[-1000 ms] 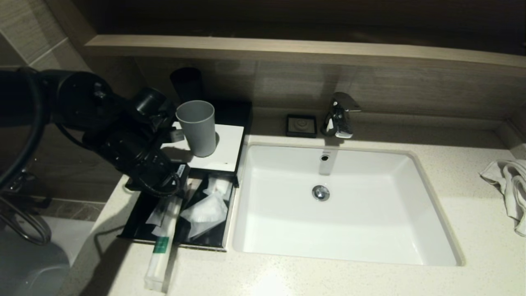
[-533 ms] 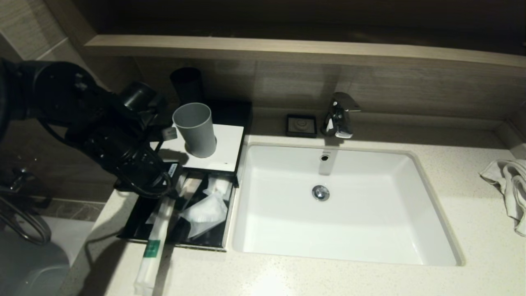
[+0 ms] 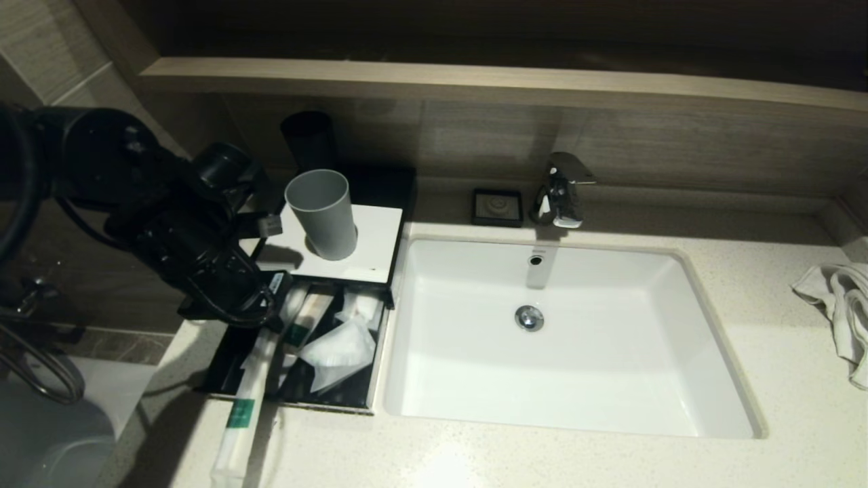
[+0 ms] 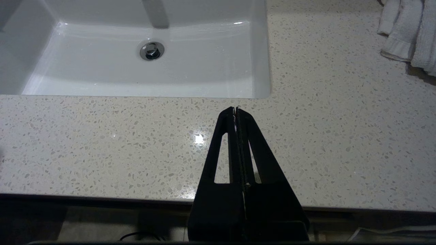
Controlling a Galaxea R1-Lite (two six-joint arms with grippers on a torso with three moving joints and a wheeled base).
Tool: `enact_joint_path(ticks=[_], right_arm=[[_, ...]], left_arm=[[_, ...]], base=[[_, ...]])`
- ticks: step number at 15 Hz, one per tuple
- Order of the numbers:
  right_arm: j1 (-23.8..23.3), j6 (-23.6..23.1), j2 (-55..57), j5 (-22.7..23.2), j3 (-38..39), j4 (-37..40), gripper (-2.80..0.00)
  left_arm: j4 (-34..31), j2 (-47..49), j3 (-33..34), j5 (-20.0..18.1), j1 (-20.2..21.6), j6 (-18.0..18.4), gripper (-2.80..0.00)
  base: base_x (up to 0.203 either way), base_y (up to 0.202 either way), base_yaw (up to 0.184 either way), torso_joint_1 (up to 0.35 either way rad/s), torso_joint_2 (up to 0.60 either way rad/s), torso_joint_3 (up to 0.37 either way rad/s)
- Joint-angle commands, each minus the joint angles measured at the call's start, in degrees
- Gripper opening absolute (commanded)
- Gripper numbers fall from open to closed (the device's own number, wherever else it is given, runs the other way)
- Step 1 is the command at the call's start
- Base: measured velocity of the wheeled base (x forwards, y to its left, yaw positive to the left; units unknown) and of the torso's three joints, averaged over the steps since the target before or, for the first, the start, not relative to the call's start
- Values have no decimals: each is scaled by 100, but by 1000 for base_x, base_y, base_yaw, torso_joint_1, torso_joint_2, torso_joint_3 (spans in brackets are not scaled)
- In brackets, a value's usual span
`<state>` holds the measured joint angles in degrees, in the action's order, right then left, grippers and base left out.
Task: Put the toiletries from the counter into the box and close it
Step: Place the bathroom toiletry into the drawer
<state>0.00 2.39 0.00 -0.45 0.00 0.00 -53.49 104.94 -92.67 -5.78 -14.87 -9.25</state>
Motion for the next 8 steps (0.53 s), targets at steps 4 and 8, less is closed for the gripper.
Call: enact_joint_path(ticks=[4,8], right_arm=[[0,7,0,1,0,0,-280],[0,7,0,1,0,0,-280]], left_arm=[[-30,211,-242,24,11,23,-280],[-7,245,-250,24,11,23,-280]], base=[[0,0,0,0,0,0],[0,0,0,0,0,0]])
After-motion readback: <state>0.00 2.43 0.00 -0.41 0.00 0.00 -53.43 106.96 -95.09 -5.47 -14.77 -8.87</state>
